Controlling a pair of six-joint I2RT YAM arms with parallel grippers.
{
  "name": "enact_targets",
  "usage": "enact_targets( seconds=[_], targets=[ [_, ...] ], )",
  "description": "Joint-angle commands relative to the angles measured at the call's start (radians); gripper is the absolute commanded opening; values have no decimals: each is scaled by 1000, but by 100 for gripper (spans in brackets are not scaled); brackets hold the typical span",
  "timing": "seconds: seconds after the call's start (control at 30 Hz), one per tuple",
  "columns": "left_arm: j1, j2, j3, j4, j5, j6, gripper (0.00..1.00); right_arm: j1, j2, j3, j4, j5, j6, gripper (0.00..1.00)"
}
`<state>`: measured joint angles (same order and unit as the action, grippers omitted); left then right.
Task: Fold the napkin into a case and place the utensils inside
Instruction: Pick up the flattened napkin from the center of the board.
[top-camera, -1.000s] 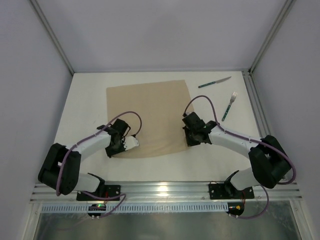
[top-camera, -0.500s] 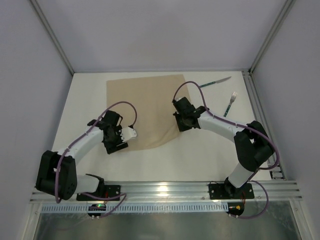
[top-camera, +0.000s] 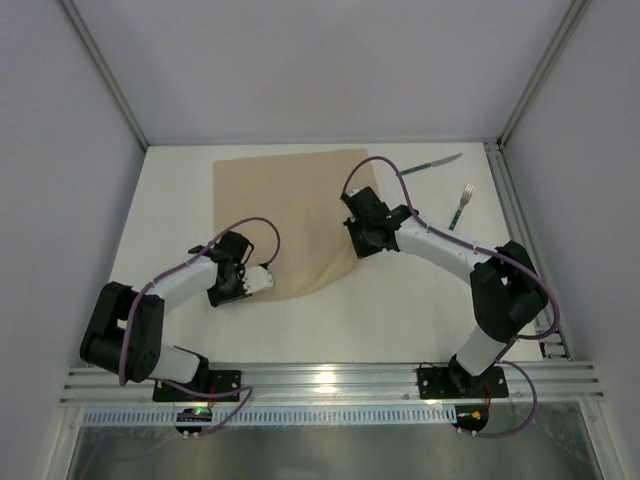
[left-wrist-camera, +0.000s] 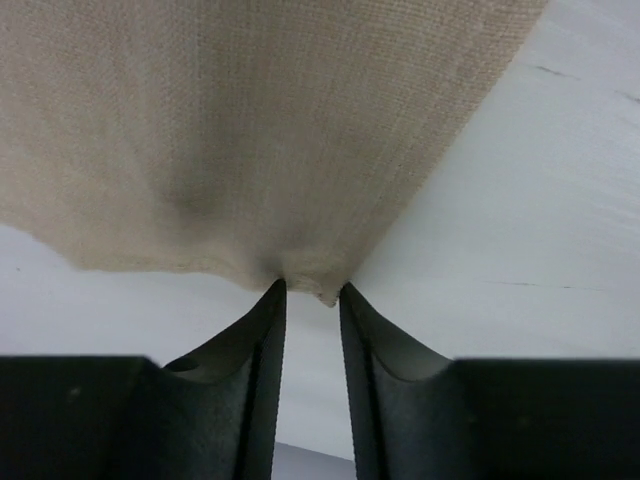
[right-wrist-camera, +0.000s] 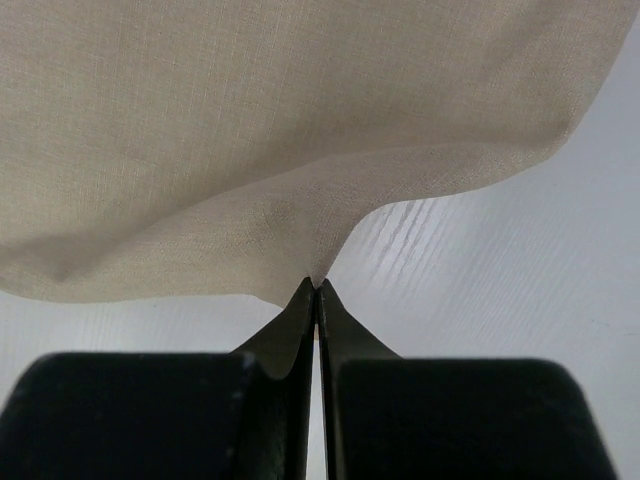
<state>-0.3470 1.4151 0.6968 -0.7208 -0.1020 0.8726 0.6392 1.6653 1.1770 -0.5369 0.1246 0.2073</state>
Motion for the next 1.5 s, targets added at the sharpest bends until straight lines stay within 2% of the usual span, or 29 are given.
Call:
enact_targets(
  seconds=[0.0, 0.03, 0.07, 0.1, 0.27, 0.37, 0.43, 0.57, 0.7, 0.77, 0.87, 1.0, 1.03, 1.1, 1.2, 1.33, 1.47],
  targets=[
    [2, 56, -57, 207, -10, -7, 27, -1, 19, 79, -51, 10, -42, 4],
    [2, 59, -60, 224, -21, -12, 13, -1, 25, 108, -55, 9, -48, 4],
    [3, 61, -57, 234, -28, -30, 3, 0, 43, 124, -54, 9, -51, 4],
    [8, 58, -53, 245, -27, -44, 0, -1, 56, 140, -54, 0, -57, 4],
    [80, 18, 41, 232, 99, -145, 0, -1, 196, 286, -40, -42, -78, 12],
    [106, 4, 59, 238, 99, -196, 0, 0, 281, 371, -26, -97, -86, 16],
    [112, 11, 69, 245, 99, -216, 0, 1, 361, 447, -26, -150, -86, 26],
    [135, 36, 82, 245, 99, -242, 0, -4, 433, 538, 17, -196, -82, 28],
    [154, 54, 87, 251, 131, -256, 0, -9, 455, 616, 6, -212, -118, 39],
    [157, 62, 90, 248, 139, -262, 0, -10, 435, 654, -6, -186, -152, 54],
    [160, 67, 90, 247, 140, -271, 0, -27, 355, 653, -2, -169, -207, 65],
    [161, 65, 95, 238, 145, -290, 0, -47, 209, 555, -6, -129, -311, 61],
    [160, 62, 96, 232, 143, -293, 0, -49, 182, 473, -3, -84, -328, 60],
    [161, 53, 105, 210, 150, -307, 0, -47, 123, 335, 20, -83, -342, 47],
    [161, 41, 104, 189, 159, -320, 0, -33, 111, 247, 49, -109, -356, 39],
    [161, 27, 98, 166, 160, -334, 0, 11, 132, 193, 87, -65, -381, 39],
    [161, 16, 93, 149, 150, -334, 0, 24, 174, 162, 141, -101, -382, 42]
  ],
)
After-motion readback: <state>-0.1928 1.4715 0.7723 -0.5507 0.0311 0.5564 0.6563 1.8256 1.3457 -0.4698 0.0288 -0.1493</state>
